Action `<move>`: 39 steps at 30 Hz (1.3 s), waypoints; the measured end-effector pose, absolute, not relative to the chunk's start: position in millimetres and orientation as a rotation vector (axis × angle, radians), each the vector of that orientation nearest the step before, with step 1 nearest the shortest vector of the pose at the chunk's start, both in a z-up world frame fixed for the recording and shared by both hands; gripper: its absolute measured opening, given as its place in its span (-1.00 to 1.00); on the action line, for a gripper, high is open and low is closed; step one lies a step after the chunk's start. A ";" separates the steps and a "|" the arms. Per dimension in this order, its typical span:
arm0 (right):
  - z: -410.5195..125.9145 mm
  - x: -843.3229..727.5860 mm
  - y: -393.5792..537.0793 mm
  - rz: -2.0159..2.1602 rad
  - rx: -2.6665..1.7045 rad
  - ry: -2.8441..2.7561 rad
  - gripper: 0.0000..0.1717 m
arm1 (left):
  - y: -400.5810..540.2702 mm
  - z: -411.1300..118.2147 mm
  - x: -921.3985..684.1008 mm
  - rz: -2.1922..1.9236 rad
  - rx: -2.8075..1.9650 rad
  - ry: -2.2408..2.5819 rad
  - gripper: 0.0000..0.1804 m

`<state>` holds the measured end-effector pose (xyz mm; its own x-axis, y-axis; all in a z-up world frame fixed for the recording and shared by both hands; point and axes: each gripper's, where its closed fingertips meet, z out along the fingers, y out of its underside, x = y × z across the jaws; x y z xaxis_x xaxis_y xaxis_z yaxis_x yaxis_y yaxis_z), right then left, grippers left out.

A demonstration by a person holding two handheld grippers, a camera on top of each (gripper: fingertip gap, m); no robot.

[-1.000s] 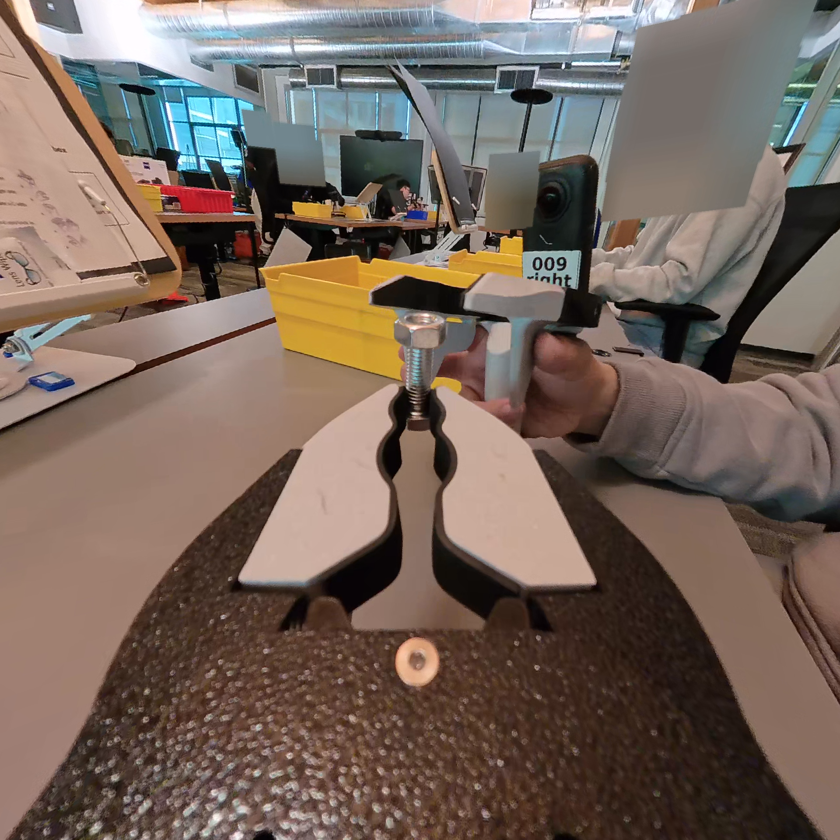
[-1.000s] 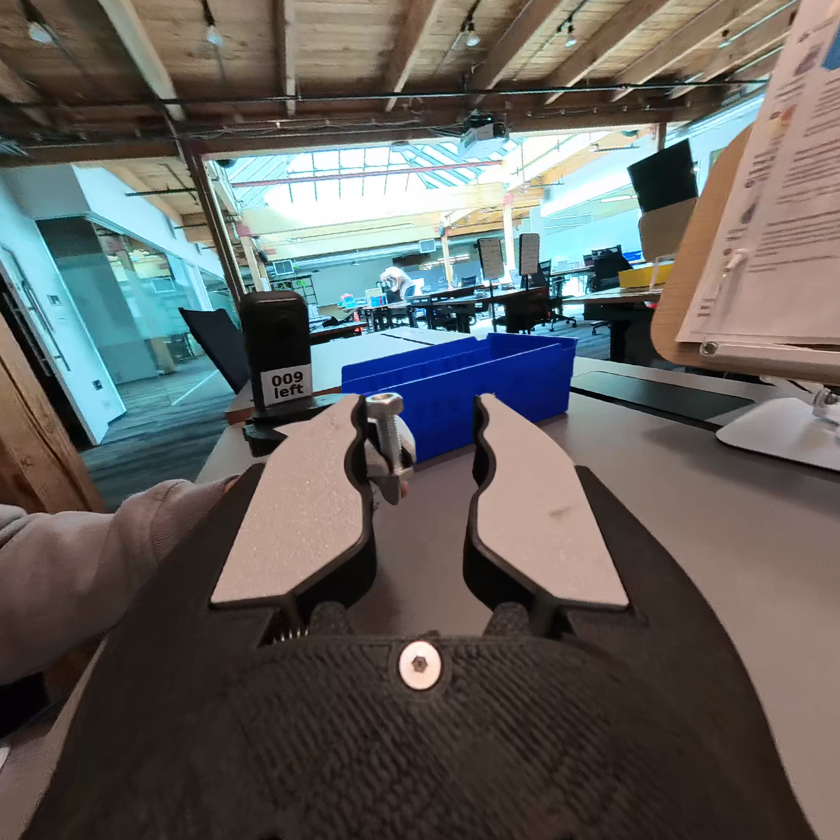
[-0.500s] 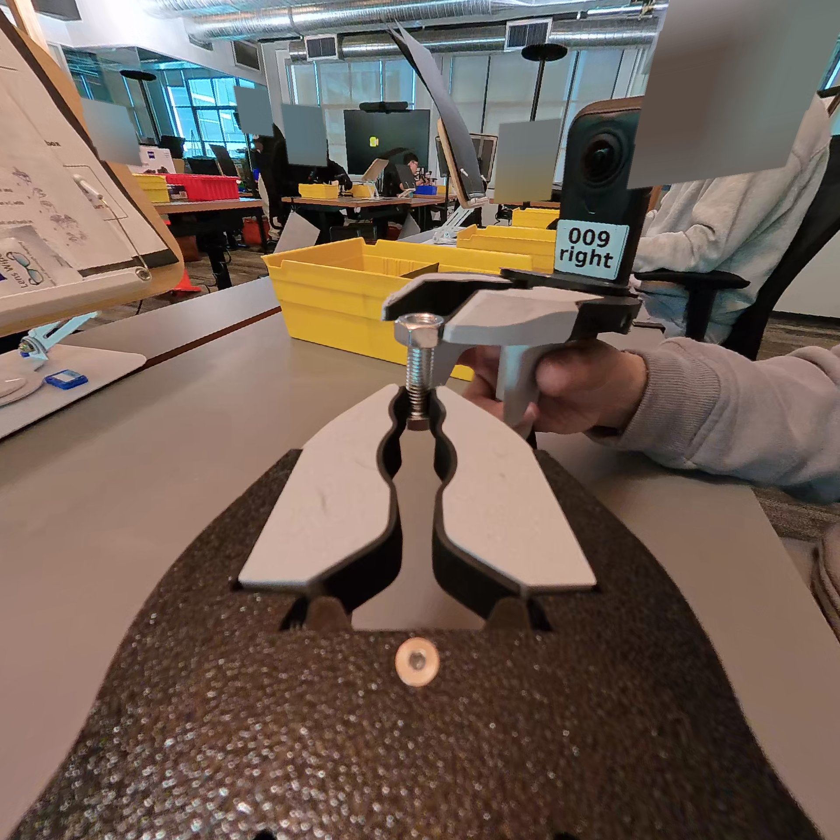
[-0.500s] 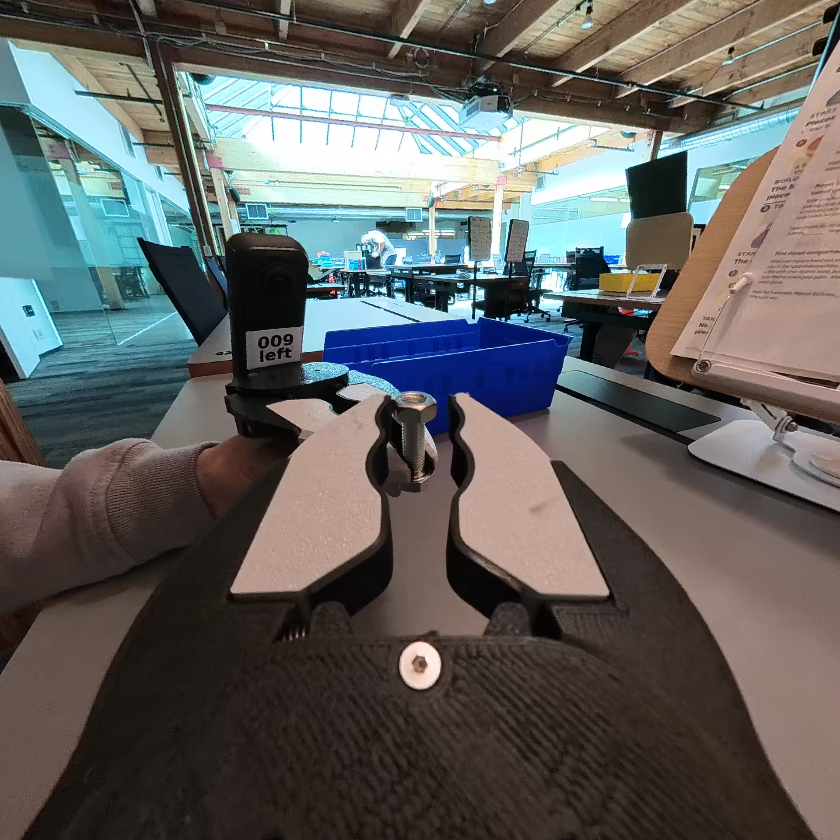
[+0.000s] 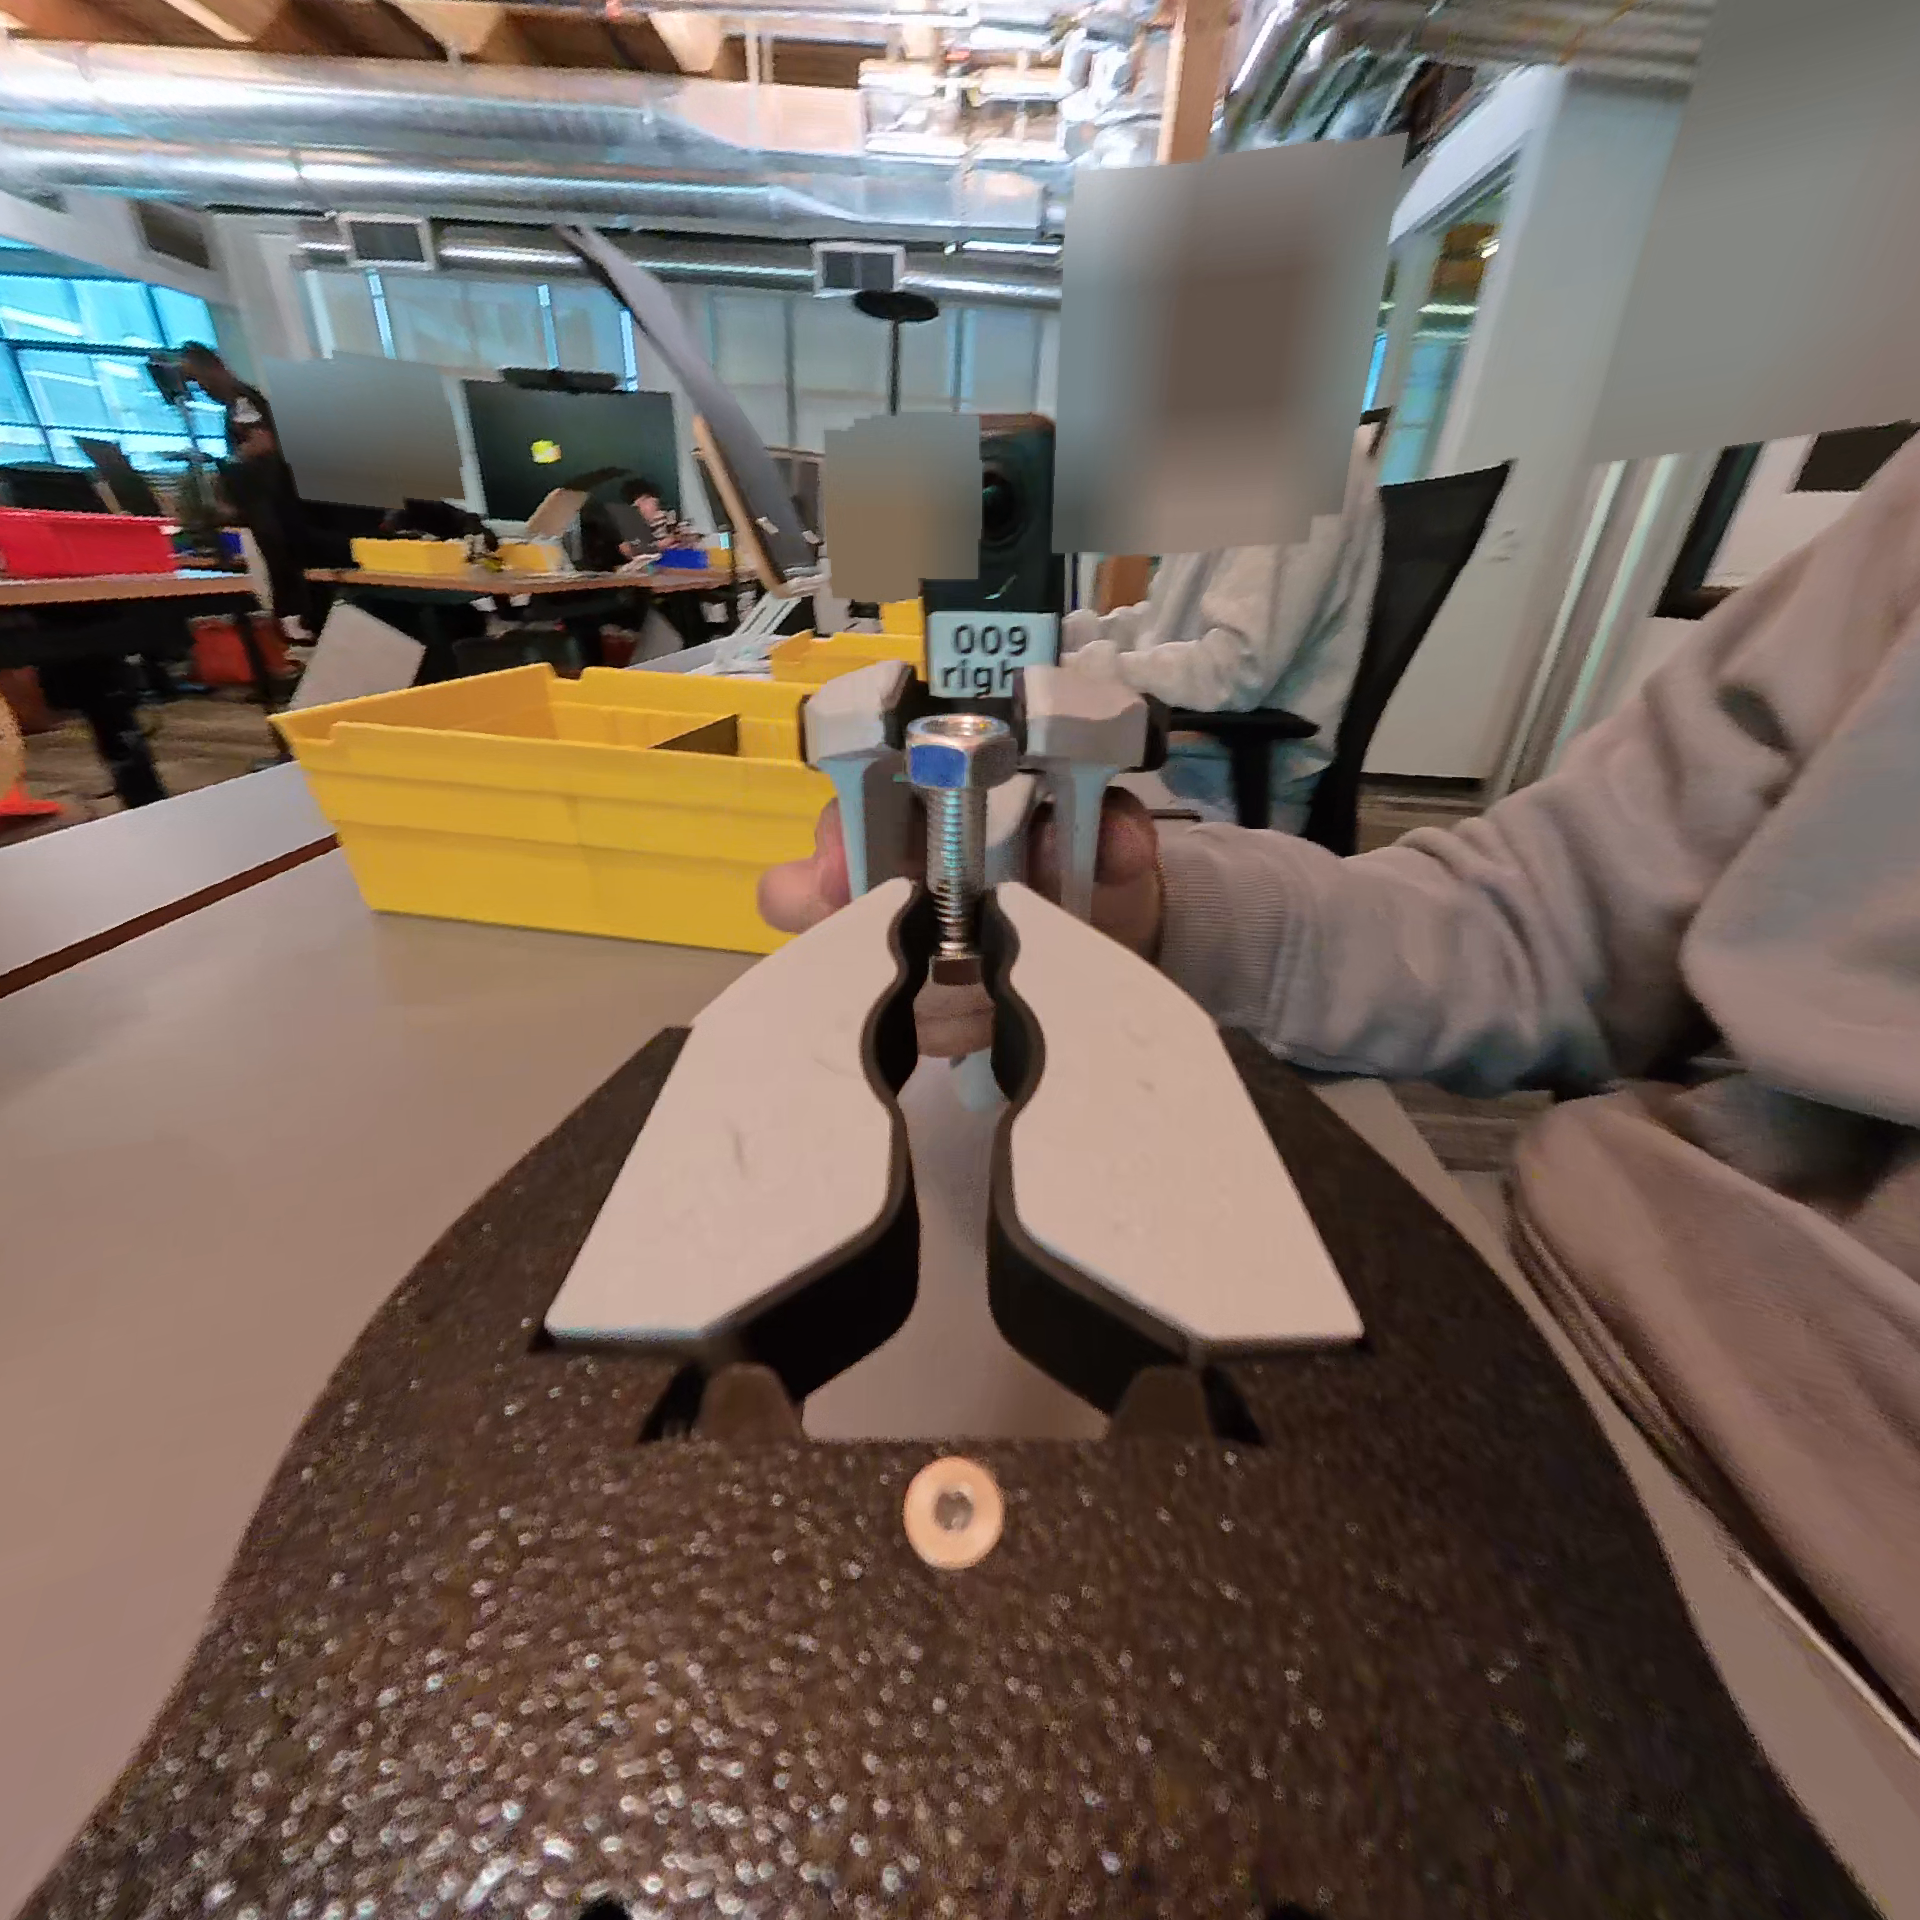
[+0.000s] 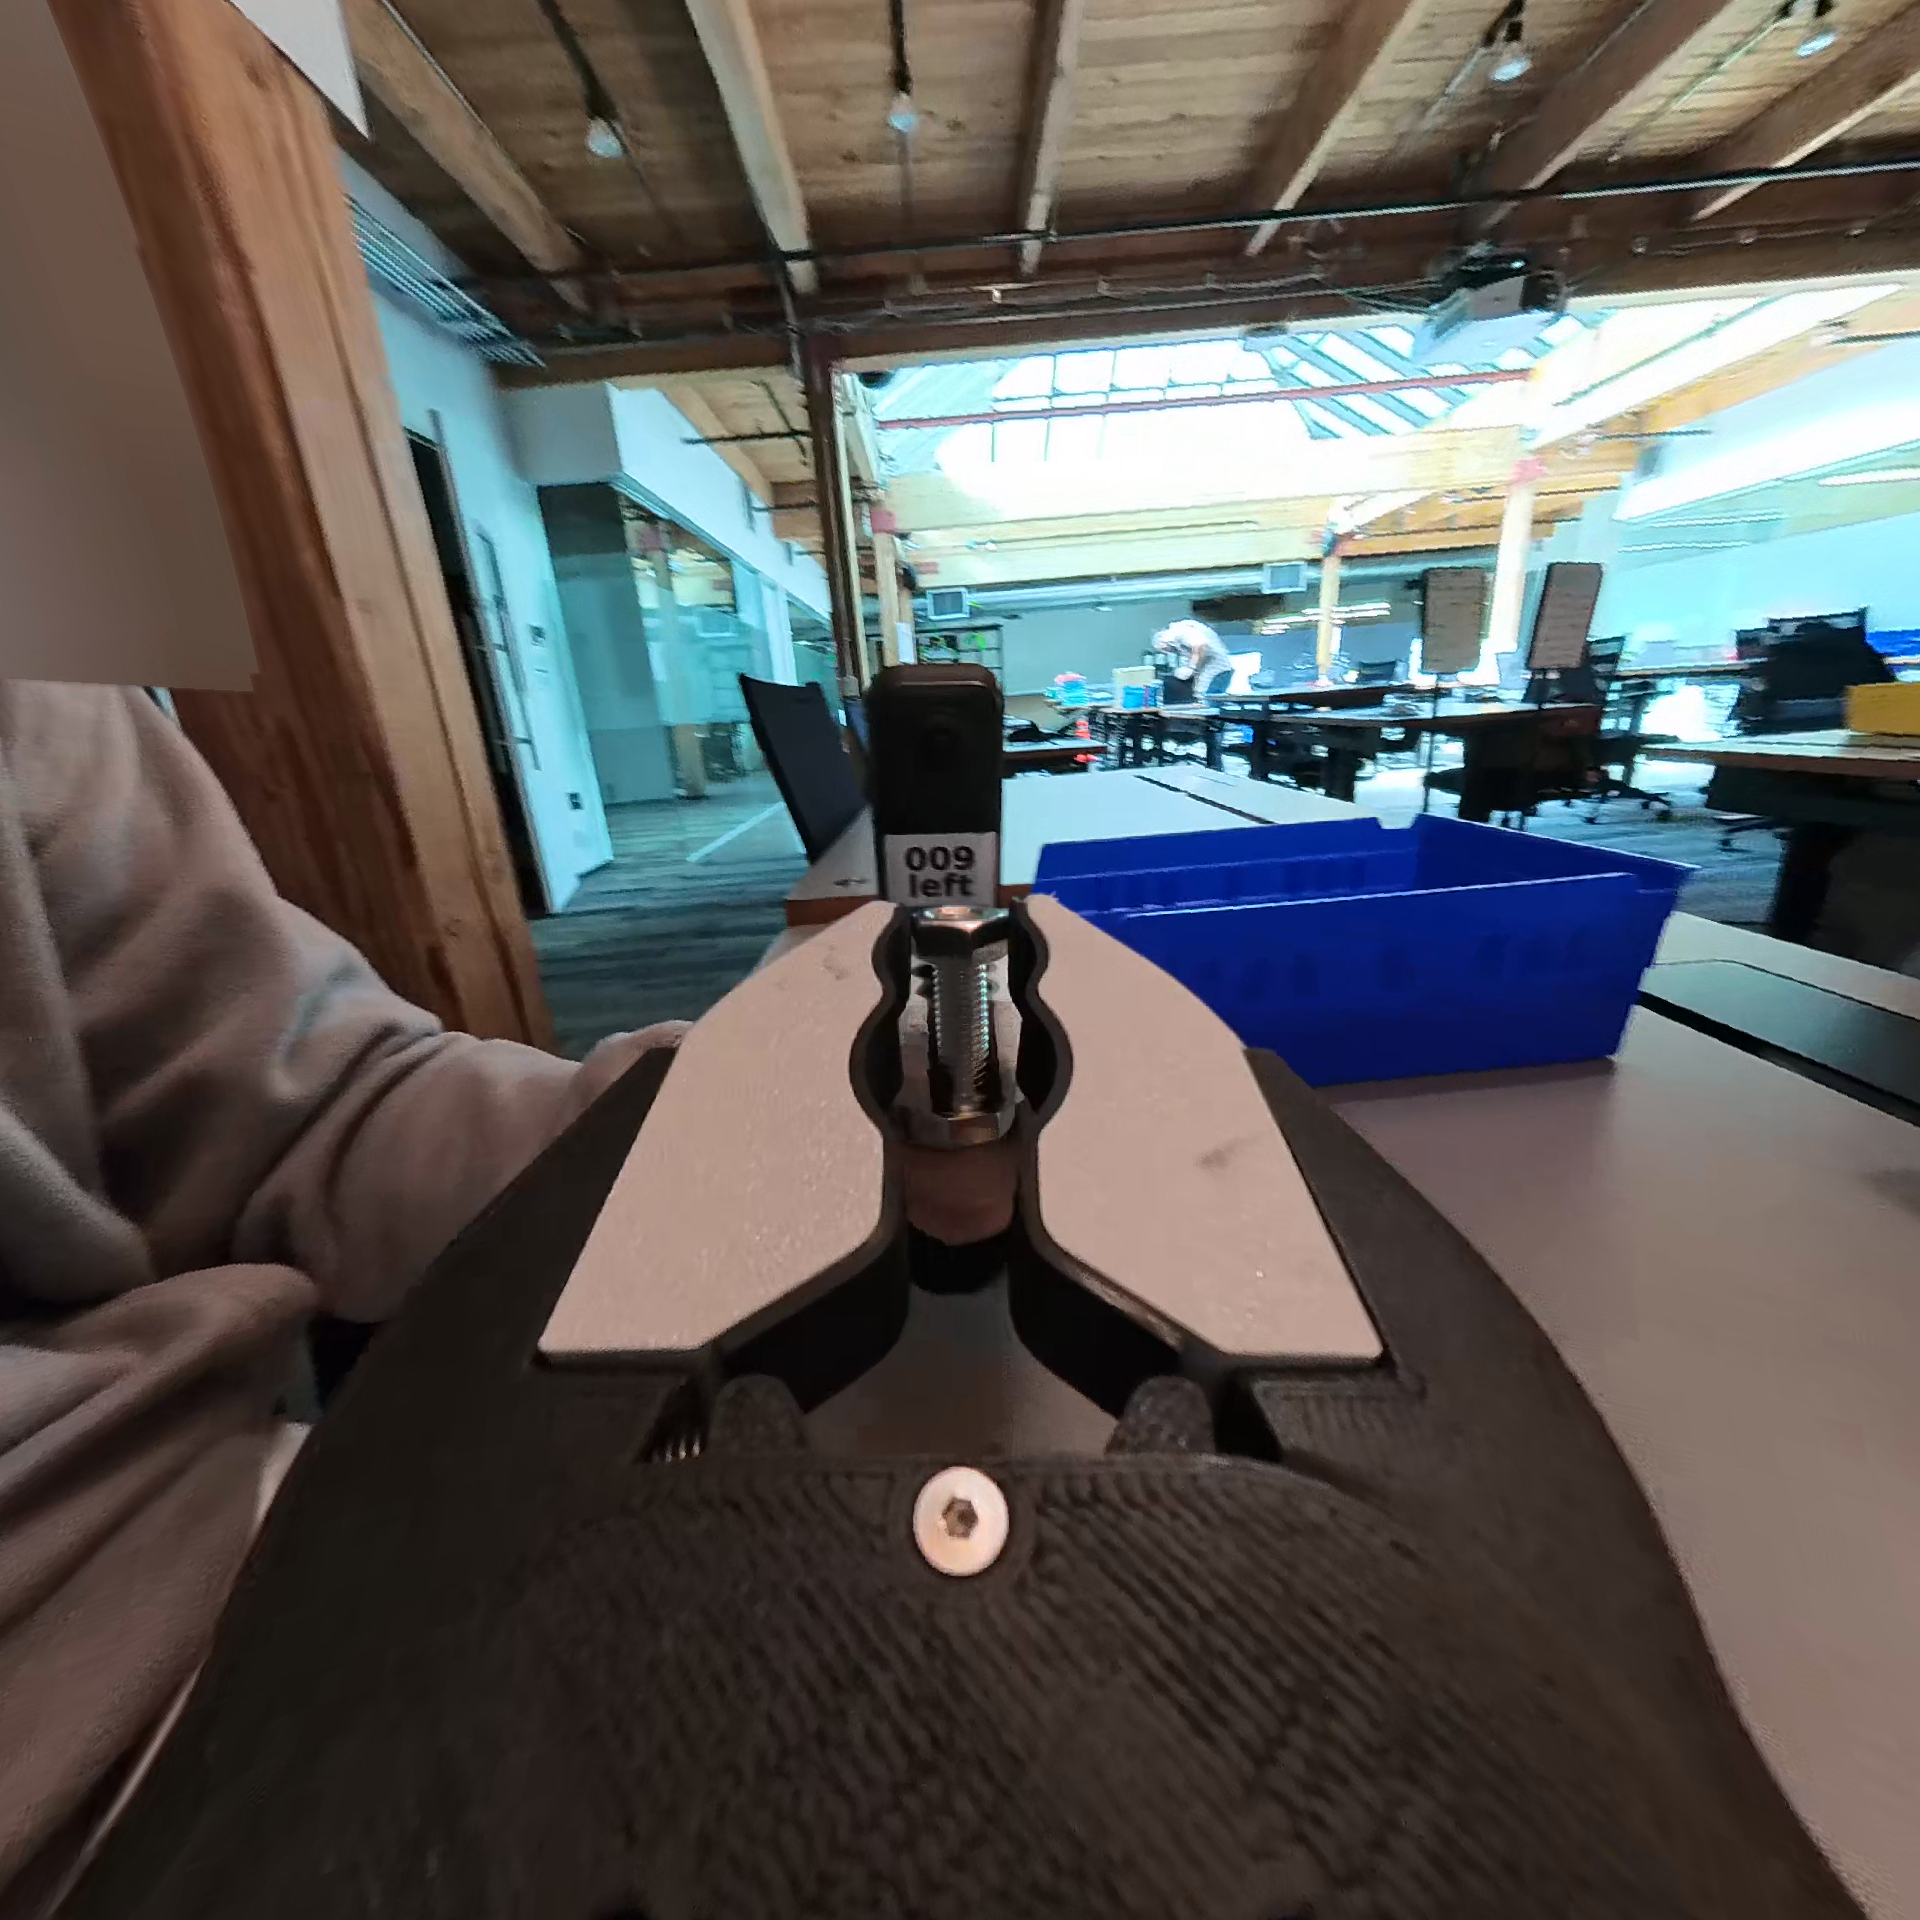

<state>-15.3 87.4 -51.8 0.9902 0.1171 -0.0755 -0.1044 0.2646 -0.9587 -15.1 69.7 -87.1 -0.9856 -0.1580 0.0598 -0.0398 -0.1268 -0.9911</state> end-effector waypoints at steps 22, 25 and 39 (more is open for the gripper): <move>-59.3 11.9 87.4 -0.213 -1.348 0.081 -0.59 | 81.3 -99.8 14.7 -2.035 -0.428 1.964 -0.91; -64.4 16.0 91.1 -0.279 -1.385 0.098 -0.61 | 80.9 -101.3 16.5 -1.996 -0.431 1.961 -0.91; -66.8 11.6 95.5 -0.202 -1.420 0.077 -0.80 | 79.7 -101.0 15.9 -1.961 -0.398 1.958 -0.91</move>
